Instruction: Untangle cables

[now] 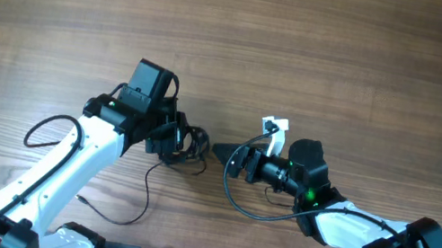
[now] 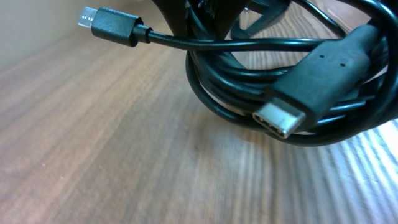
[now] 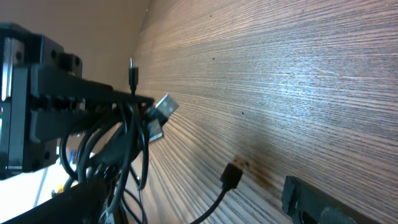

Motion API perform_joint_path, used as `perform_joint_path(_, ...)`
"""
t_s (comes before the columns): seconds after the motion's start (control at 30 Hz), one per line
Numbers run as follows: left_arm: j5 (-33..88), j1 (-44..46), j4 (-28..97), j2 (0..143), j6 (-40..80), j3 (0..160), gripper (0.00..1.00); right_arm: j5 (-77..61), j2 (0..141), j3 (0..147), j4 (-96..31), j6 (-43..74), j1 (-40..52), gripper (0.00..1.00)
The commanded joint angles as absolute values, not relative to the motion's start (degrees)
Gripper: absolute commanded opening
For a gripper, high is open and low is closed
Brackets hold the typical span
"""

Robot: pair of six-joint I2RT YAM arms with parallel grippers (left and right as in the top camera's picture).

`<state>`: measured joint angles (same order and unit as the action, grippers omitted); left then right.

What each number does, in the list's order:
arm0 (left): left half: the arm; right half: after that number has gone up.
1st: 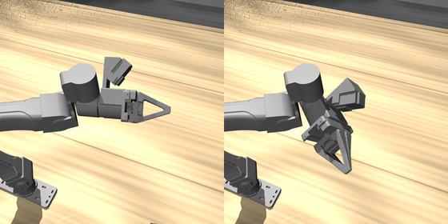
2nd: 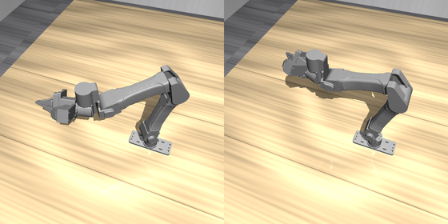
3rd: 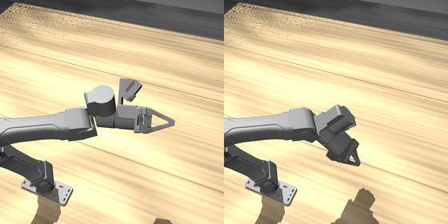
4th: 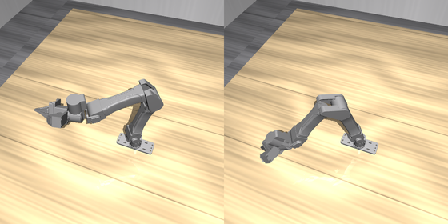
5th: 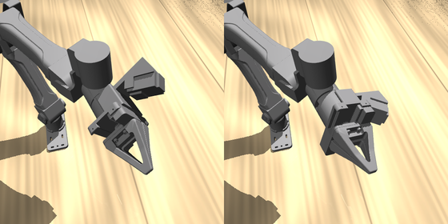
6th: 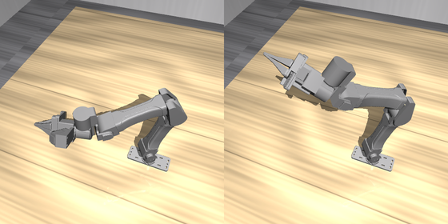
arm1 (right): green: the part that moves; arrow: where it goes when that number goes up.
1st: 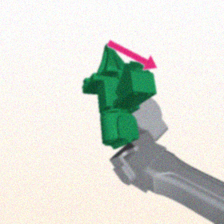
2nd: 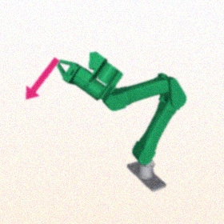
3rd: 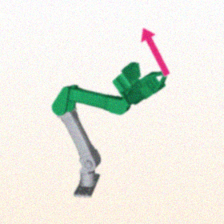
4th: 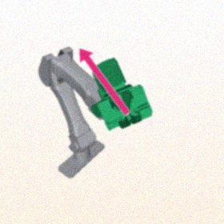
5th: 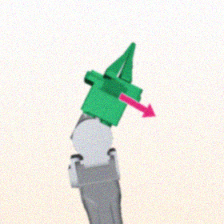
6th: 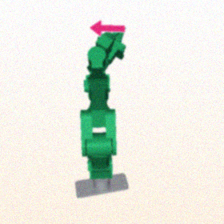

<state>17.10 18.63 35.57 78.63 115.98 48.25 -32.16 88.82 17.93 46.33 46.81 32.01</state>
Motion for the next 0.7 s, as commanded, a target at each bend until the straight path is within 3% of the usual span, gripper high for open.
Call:
perform_joint_path(0.0,19.1,18.9,33.4,78.2,125.0,48.4,0.04,-33.5,89.0,18.1,46.2,46.7,32.7,0.92)
perform_joint_path(0.23,21.4,21.2,31.0,78.1,125.0,48.4,0.04,-24.5,89.0,18.1,45.4,46.5,37.1,0.91)
perform_joint_path(0.4,33.4,22.3,23.6,78.1,123.8,48.4,0.04,-14.9,89.0,18.1,39.7,53.3,37.1,0.91)
perform_joint_path(0.53,38.1,22.1,23.1,77.5,107.6,48.4,0.04,-9.1,89.0,18.1,35.6,60.8,36.9,0.94)
perform_joint_path(0.67,38.4,20.3,24.3,77.3,71.8,48.4,0.04,-8.3,89.0,18.1,33.2,63.6,33.6,0.99)
